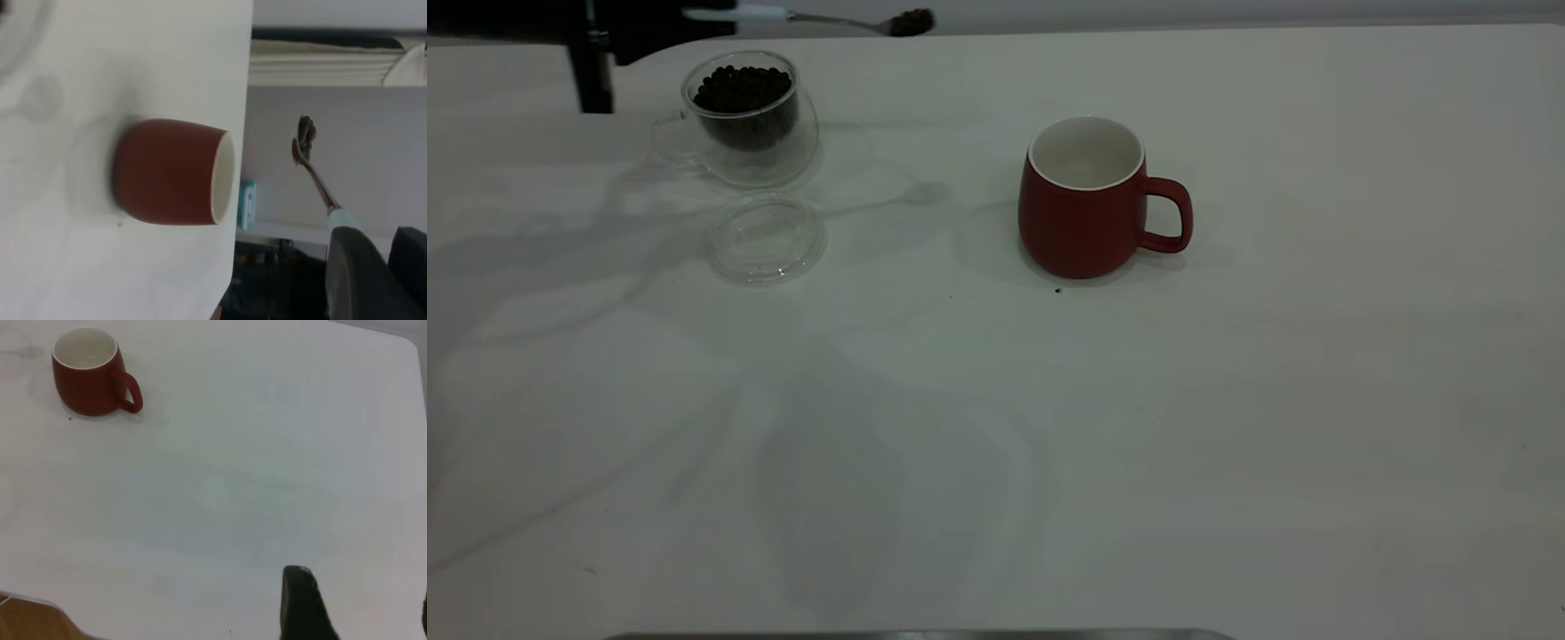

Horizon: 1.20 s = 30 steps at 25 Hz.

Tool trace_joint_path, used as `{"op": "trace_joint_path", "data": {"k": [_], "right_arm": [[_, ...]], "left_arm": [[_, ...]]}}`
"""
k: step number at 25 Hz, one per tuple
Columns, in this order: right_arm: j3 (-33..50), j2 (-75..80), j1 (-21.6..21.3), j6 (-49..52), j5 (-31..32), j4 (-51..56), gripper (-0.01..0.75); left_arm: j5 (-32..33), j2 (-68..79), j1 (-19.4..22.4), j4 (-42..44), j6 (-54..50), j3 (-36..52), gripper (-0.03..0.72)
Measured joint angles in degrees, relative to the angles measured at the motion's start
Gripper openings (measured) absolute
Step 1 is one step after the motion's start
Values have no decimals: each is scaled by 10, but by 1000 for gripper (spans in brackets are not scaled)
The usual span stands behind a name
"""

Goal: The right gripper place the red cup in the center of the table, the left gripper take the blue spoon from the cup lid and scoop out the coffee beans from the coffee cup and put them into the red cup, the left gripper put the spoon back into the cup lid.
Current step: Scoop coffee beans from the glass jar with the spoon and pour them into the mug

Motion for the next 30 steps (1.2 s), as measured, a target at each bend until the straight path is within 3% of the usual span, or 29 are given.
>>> {"op": "trace_joint_path", "data": {"k": [14,30], "right_arm": [[0,0,0,0,0,0,457],[0,0,0,0,0,0,457]], "left_arm": [[-70,0,-106,-8,-6,0,124],[-144,0,-165,-17,26,0,123]]}}
